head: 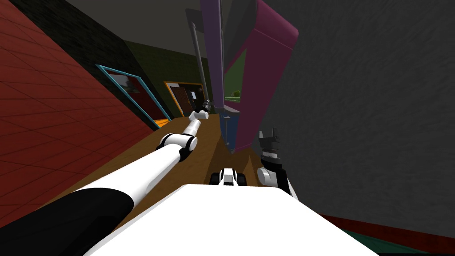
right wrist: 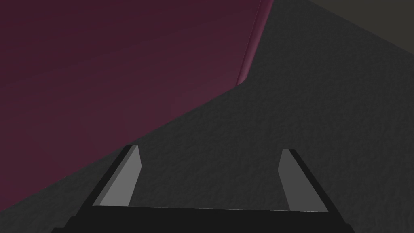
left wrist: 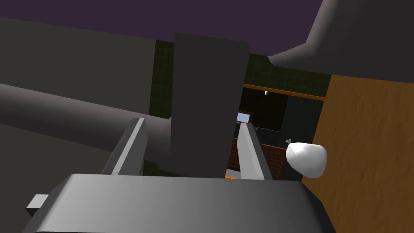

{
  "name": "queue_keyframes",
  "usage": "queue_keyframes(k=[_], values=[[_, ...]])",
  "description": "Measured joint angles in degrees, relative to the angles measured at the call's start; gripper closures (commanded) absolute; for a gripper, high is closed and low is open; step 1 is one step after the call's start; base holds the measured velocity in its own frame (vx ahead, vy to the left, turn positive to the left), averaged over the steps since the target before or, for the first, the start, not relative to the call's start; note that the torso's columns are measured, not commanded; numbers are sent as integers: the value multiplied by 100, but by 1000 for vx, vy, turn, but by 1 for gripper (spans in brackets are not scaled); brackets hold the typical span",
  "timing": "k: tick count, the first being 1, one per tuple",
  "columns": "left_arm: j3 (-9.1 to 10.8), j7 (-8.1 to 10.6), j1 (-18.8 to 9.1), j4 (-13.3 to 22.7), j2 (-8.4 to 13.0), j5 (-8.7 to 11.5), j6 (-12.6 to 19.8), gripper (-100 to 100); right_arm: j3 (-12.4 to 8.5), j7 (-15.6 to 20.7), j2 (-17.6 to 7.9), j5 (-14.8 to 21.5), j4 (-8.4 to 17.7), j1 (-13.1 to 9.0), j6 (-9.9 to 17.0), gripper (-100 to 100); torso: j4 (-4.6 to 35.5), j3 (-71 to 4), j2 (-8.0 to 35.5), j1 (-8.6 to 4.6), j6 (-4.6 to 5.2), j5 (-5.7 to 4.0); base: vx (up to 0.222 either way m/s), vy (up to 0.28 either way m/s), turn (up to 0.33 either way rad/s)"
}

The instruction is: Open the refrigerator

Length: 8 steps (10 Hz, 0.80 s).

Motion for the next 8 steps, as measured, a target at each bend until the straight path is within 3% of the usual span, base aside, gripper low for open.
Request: queue_keyframes(k=[2,4,8], values=[[-128,20,38,-30,-26,83,43,100,-3,0,-3,0,0,0,0,0,15,-31,-41,40,9,4,45,271,-73],[-225,29,6,47,-71,134,4,100,-3,0,-3,0,0,1,0,0,9,-61,-80,-26,39,-22,-14,312,-50],[-330,48,28,-179,-175,187,127,100,-3,0,-3,0,0,1,0,0,12,-55,-74,-71,43,-36,16,321,-66]])
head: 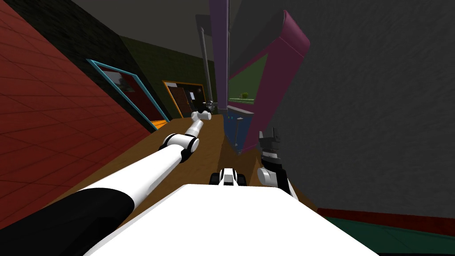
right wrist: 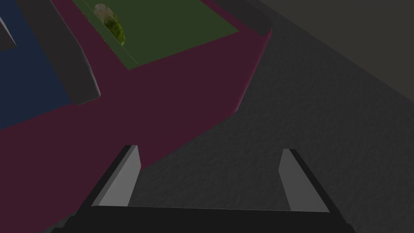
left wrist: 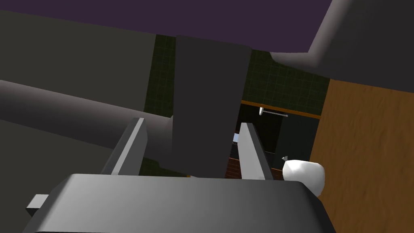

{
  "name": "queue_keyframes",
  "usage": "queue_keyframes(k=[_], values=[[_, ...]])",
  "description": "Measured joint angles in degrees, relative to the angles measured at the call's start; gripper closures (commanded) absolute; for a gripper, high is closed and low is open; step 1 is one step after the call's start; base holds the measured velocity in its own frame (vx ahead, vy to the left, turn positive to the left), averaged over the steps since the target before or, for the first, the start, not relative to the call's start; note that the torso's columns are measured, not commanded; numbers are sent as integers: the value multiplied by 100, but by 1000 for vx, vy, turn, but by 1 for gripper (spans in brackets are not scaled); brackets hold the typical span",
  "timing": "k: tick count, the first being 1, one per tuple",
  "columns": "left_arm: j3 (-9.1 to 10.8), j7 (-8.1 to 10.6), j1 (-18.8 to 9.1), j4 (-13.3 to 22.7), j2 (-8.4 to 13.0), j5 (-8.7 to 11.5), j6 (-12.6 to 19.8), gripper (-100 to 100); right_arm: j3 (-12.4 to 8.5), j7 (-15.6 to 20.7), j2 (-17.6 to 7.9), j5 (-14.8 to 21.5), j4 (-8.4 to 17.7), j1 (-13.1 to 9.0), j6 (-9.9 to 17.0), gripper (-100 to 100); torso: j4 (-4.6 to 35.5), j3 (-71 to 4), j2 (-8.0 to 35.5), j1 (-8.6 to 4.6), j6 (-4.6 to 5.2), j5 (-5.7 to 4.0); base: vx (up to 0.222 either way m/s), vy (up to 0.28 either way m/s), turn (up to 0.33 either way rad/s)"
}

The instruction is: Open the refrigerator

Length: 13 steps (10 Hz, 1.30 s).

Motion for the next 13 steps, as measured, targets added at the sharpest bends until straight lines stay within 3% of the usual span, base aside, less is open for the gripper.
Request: queue_keyframes(k=[5,6,9,10,12,13], values=[[-319,46,-167,104,-124,196,-41,100,-1,0,-1,0,0,0,0,0,9,7,13,42,-13,13,-1,322,-86],[-342,55,-142,5,-79,227,-33,100,1,0,1,0,0,1,0,0,3,28,34,-14,-22,4,30,273,-25],[-491,80,-128,-109,-171,311,13,100,0,0,0,0,0,0,0,0,7,21,31,30,-12,9,16,347,-119],[-462,78,-77,-299,-239,268,95,100,0,0,-1,0,0,0,0,0,7,38,52,43,-22,17,-7,313,-60],[-552,90,-174,-214,-207,348,58,100,2,0,2,0,0,1,0,0,-2,60,78,-11,-38,11,20,174,-33],[-539,88,-126,-313,-258,322,99,100,1,0,1,0,0,0,0,0,1,58,75,31,-25,14,50,255,-82]])
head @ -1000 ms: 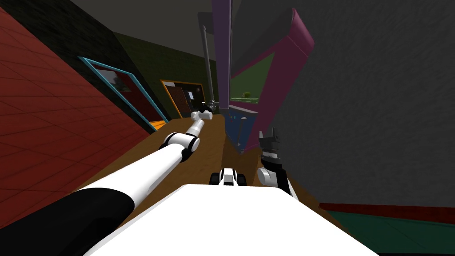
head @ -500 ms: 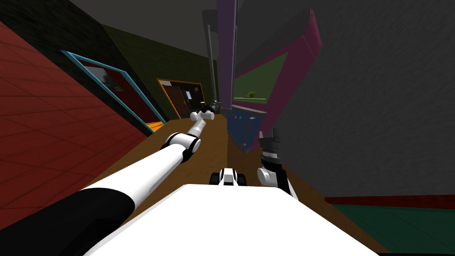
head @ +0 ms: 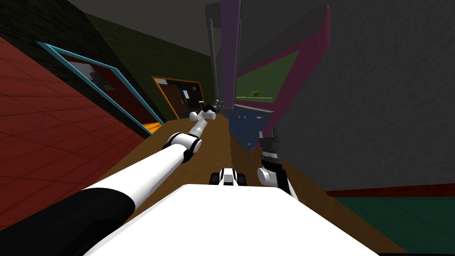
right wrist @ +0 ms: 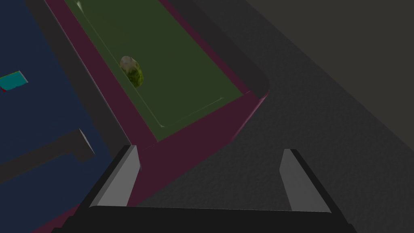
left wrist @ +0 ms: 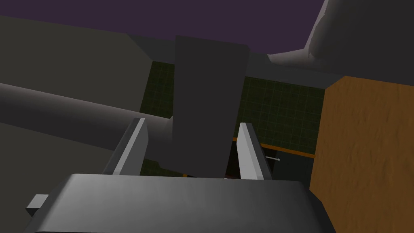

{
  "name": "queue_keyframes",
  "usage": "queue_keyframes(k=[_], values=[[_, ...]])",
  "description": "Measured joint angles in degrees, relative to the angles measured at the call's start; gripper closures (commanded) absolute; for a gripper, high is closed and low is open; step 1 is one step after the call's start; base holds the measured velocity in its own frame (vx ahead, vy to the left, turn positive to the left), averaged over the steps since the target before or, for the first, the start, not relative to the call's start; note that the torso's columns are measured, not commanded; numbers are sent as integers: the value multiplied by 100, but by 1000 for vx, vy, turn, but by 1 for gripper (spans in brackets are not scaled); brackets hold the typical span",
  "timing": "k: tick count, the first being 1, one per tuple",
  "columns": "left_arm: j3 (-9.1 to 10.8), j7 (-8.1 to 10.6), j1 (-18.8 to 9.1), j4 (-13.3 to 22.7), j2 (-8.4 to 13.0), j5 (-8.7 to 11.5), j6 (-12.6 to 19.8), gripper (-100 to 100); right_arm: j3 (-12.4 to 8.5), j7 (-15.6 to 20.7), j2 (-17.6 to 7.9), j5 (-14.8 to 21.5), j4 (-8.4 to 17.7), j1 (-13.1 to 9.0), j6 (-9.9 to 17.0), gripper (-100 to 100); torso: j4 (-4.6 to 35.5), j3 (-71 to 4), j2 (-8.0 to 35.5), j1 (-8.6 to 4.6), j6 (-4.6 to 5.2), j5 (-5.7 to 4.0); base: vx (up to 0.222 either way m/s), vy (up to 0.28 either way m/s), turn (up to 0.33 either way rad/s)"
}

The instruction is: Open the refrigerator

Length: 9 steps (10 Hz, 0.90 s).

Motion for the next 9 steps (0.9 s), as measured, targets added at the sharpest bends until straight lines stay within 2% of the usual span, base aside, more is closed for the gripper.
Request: queue_keyframes(k=[3,4,6,7,8,9], values=[[-169,29,0,-16,-28,120,15,100,-1,0,-1,0,0,1,0,0,8,-24,-29,16,-6,7,74,302,-72],[-289,45,-44,101,-20,217,-65,100,-1,0,-1,0,0,1,0,0,6,-36,-49,8,11,0,90,269,-58],[-292,51,41,-126,-72,200,18,100,-1,0,-1,0,0,1,0,0,5,-33,-41,-20,27,-11,52,369,-104],[-408,62,-91,59,-123,276,-46,100,-2,0,-2,0,0,0,0,0,10,-40,-46,2,32,-7,81,361,-96],[-480,77,-87,23,-112,333,-49,100,-1,0,-1,0,0,2,0,0,14,-38,-50,-18,10,-5,79,176,14],[-434,74,-48,-98,-126,291,10,100,0,0,1,0,0,2,0,0,10,-27,-34,-67,13,-17,62,224,-33]])
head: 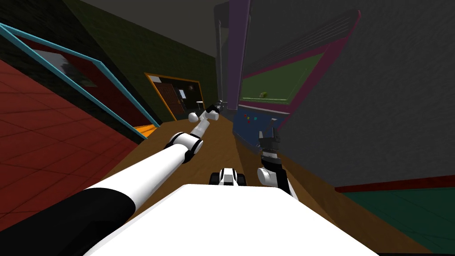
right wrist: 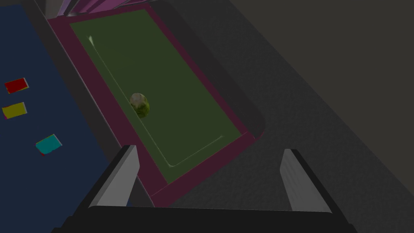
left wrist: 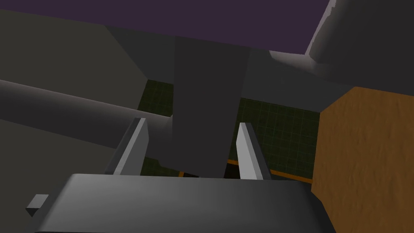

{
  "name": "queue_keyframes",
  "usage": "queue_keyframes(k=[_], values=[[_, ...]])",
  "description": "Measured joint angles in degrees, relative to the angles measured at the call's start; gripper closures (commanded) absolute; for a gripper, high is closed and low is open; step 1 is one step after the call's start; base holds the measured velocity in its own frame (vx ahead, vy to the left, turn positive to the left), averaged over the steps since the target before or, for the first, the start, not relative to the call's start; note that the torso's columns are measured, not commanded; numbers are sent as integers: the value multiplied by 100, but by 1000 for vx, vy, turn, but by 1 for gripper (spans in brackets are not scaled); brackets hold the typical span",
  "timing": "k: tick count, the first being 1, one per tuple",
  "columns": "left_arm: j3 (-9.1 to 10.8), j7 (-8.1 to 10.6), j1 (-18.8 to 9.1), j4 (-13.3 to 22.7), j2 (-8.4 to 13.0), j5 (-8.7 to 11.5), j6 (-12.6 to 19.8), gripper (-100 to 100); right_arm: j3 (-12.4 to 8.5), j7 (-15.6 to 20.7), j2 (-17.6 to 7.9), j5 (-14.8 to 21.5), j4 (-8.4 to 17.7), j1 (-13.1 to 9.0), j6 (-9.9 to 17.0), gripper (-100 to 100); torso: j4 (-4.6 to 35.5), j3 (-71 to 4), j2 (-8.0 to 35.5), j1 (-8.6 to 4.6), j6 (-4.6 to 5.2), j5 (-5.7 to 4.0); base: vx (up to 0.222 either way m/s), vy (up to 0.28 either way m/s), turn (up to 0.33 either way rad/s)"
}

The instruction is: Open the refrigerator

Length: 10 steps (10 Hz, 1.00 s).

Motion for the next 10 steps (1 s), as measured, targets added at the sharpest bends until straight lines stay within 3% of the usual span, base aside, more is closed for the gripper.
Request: queue_keyframes(k=[2,5,8,10], values=[[-149,27,-34,-2,-32,114,-4,100,-2,0,-2,0,0,-1,0,0,7,-7,-5,75,19,11,69,375,-144],[-253,53,62,-306,-119,158,95,100,-2,0,-3,0,0,0,0,0,3,0,2,73,3,18,87,376,-102],[-365,65,-14,-294,-153,233,52,100,1,0,1,0,0,-1,0,0,-11,26,36,9,-14,8,80,210,-40],[-472,83,12,-300,-165,312,51,100,0,0,0,0,0,0,0,0,-3,-4,-4,60,-1,15,99,265,-67]])
